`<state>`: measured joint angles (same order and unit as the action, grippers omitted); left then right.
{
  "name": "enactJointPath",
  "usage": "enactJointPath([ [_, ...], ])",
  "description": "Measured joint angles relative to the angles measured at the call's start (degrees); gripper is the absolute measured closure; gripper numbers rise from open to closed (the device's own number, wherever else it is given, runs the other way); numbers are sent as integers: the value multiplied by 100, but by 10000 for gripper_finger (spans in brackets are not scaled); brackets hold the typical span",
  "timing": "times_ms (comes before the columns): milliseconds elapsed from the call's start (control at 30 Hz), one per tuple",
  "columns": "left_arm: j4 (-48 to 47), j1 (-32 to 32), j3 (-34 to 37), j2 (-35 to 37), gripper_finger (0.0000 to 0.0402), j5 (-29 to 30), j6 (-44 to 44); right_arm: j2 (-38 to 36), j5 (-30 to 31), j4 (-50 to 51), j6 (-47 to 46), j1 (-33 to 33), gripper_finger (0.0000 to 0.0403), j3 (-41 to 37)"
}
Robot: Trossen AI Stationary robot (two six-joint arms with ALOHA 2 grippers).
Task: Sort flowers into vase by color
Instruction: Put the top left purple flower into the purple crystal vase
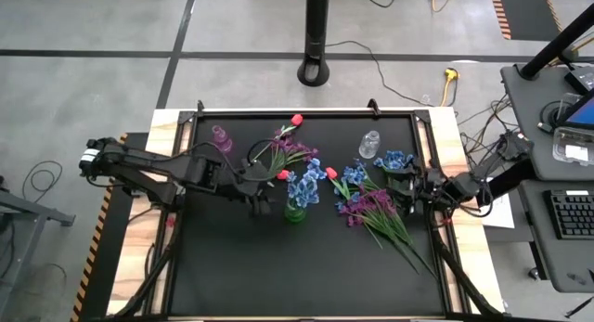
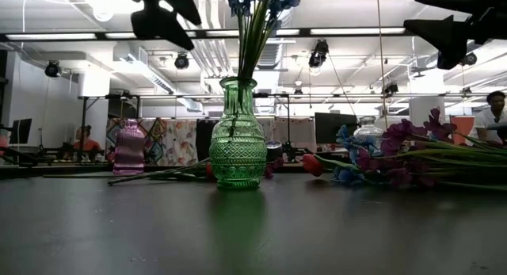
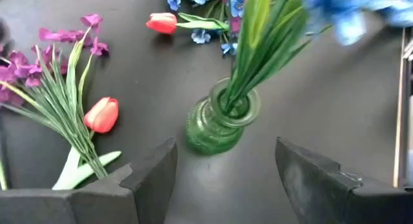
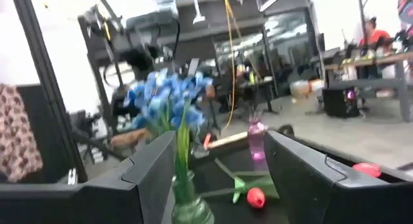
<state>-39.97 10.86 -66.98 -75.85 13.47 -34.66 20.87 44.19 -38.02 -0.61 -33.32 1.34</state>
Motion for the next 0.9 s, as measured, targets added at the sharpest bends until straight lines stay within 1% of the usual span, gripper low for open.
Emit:
enactJointPath([
  [100, -81, 154, -64, -27, 160, 211, -219, 654, -407, -2, -307, 0, 177, 233],
  [167, -104, 240, -66, -27, 160, 252, -316, 1139, -522, -8, -434, 0, 177, 444],
  [267, -88, 350, -13, -27, 160, 262, -567, 1875, -521, -9, -479, 0, 177, 823],
  [367, -114, 479, 54, -31, 160, 265, -861, 2539, -520, 0, -303, 0, 177, 1233],
  [467, -319, 628, 70, -31, 160, 262, -1155, 3005, -539, 312, -278, -5, 177, 1554],
  [533, -507, 733, 64, -33, 160, 269, -1362, 3155, -526, 591, -457, -5, 177, 1798],
  [700, -530, 1002, 55, -29, 160, 269, -1705, 3303, -534, 2003, -1320, -36, 177, 2129],
  [800, -571, 1138, 61, -29, 160, 279, -1837, 3321, -525, 2276, -1617, -110, 177, 2181],
  [900, -740, 1245, 61, -43, 160, 390, -2030, 3305, -527, 2341, -1661, -196, 177, 2166],
])
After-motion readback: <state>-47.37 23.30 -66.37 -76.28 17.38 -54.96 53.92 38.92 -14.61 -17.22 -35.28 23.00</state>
